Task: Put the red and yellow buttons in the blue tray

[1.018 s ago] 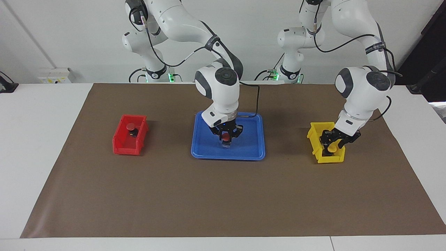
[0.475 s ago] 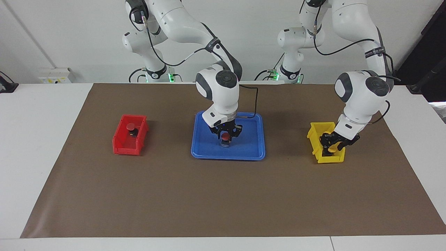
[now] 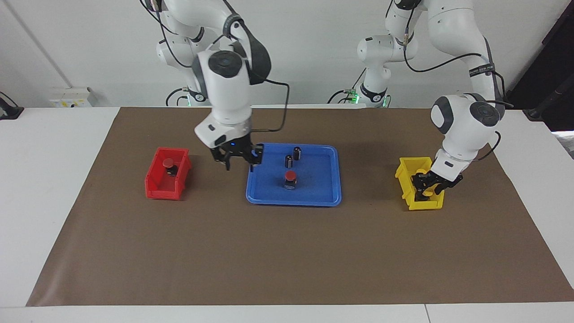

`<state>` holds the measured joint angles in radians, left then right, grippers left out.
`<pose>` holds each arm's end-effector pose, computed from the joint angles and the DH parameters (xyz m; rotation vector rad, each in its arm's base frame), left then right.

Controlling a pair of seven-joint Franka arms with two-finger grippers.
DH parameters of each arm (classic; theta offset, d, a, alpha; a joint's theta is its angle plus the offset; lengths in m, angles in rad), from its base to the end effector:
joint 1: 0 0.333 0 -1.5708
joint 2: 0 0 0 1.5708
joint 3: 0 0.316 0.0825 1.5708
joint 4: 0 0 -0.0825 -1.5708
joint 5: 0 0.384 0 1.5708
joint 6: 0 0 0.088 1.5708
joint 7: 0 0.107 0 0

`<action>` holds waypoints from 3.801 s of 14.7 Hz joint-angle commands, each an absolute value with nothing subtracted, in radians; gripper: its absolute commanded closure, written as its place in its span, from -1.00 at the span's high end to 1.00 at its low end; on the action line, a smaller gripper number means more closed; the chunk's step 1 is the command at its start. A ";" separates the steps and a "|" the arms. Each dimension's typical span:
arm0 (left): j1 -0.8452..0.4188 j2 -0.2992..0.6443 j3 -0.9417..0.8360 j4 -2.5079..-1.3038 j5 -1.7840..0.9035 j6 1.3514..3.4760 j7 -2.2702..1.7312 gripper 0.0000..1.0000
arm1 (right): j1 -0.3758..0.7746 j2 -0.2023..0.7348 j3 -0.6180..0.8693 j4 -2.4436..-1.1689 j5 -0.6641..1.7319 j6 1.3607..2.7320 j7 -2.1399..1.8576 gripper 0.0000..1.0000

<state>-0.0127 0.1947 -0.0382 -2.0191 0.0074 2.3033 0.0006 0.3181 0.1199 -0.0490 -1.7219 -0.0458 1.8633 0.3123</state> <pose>0.5953 -0.0295 0.3642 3.1334 -0.0864 0.1405 0.5810 0.1579 0.5087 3.0992 -0.0466 0.0542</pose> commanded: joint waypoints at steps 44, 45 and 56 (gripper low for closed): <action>-0.291 0.040 0.005 -1.779 -0.011 1.752 -0.268 1.00 | -0.045 -0.038 -0.018 -2.130 0.018 2.055 -0.129 -0.61; -0.222 0.026 0.003 -1.779 -0.011 1.731 -0.138 1.00 | -0.043 -0.019 -0.005 -2.041 0.018 1.980 -0.123 -0.61; -0.026 0.058 0.005 -2.058 -0.012 2.166 0.026 0.36 | 0.185 0.247 0.247 -1.716 -0.021 2.052 0.627 -0.56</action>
